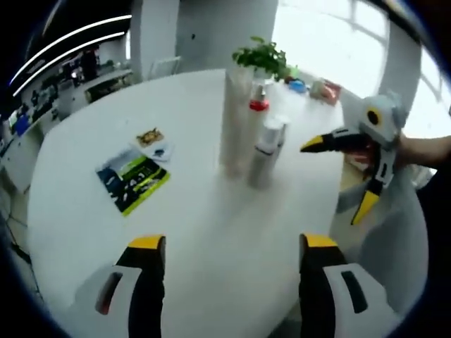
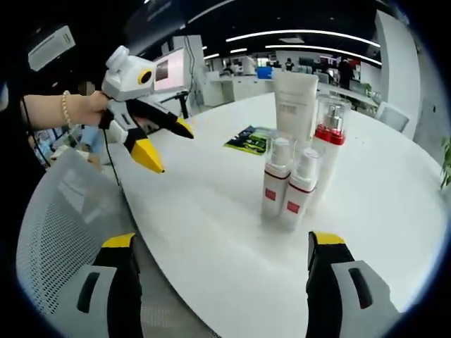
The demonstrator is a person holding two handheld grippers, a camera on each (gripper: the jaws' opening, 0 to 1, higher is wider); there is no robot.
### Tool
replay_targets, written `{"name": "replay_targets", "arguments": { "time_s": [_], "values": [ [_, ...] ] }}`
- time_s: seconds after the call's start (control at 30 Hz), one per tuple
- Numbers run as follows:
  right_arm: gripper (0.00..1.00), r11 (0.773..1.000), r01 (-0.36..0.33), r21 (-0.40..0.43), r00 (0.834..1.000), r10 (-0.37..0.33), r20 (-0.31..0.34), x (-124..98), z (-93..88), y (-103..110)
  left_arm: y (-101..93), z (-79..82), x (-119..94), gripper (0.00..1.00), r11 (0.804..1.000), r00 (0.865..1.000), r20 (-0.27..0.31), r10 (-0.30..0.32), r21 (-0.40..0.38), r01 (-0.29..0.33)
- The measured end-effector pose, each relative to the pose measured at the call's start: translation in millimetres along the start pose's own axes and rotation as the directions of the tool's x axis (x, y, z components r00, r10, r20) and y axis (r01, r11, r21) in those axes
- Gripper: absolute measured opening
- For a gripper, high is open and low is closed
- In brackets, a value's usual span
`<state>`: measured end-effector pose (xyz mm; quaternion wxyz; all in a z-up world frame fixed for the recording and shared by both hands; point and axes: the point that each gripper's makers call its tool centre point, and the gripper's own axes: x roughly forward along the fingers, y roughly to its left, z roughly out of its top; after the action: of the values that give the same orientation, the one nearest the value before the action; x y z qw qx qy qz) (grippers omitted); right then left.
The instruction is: Arrange the skincare products in the storage area until every visible bottle or jar stands upright without overlapping.
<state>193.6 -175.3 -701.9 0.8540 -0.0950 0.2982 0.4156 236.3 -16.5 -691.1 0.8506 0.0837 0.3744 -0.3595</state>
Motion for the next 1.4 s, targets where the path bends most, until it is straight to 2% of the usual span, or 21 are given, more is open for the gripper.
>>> {"name": "replay_targets", "arguments": {
  "time_s": [0.1, 0.13, 0.2, 0.4, 0.5, 0.67, 0.87, 1.03, 1.23, 1.4],
  "values": [
    [0.99, 1.000, 0.009, 0.002, 1.000, -0.009, -0.003, -1, 0.2, -1, 4.7, -9.2, -7, 0.78, 0.999, 1.000, 0.004, 0.027, -0.029, -0.027],
    [0.98, 0.999, 0.038, -0.013, 0.999, -0.038, 0.000, -2, 1.8, -6, 4.5, -11.8, -10, 0.79, 0.999, 0.999, 0.003, 0.034, -0.040, -0.034],
    [0.99, 0.999, 0.054, -0.009, 0.999, -0.053, 0.008, -4, 4.0, -8, 5.9, -18.6, -16, 0.80, 0.996, 0.999, 0.006, 0.054, -0.074, -0.053],
    [0.99, 0.999, 0.050, 0.019, 0.998, -0.050, 0.022, -6, 5.8, -8, 10.3, -39.6, -32, 0.82, 0.987, 0.994, -0.003, 0.105, -0.126, -0.105],
    [0.99, 0.999, 0.048, 0.015, 0.999, -0.049, 0.021, -5, 4.3, -8, 9.9, -40.6, -39, 0.82, 0.982, 0.992, 0.016, 0.123, -0.144, -0.119],
    [0.99, 0.999, 0.037, 0.018, 0.999, -0.037, 0.019, -4, 4.7, -5, 19.7, -46.7, -49, 0.83, 0.970, 0.986, 0.030, 0.167, -0.186, -0.158],
    [0.99, 0.999, 0.033, 0.016, 0.999, -0.033, 0.013, -5, 4.5, -4, 18.0, -56.4, -58, 0.83, 0.966, 0.979, 0.004, 0.205, -0.162, -0.202],
    [0.99, 0.999, 0.037, 0.021, 0.999, -0.037, 0.018, -6, 5.7, -5, 16.5, -59.2, -63, 0.83, 0.963, 0.977, 0.014, 0.214, -0.172, -0.208],
    [0.99, 0.999, 0.033, 0.028, 0.999, -0.034, 0.022, -6, 6.7, -4, 19.5, -74.3, -63, 0.82, 0.959, 0.973, -0.008, 0.232, -0.166, -0.230],
    [0.99, 0.999, 0.029, 0.023, 0.999, -0.030, 0.017, -5, 5.6, -3, 23.2, -70.7, -64, 0.81, 0.955, 0.969, -0.002, 0.247, -0.167, -0.243]
  ]
}}
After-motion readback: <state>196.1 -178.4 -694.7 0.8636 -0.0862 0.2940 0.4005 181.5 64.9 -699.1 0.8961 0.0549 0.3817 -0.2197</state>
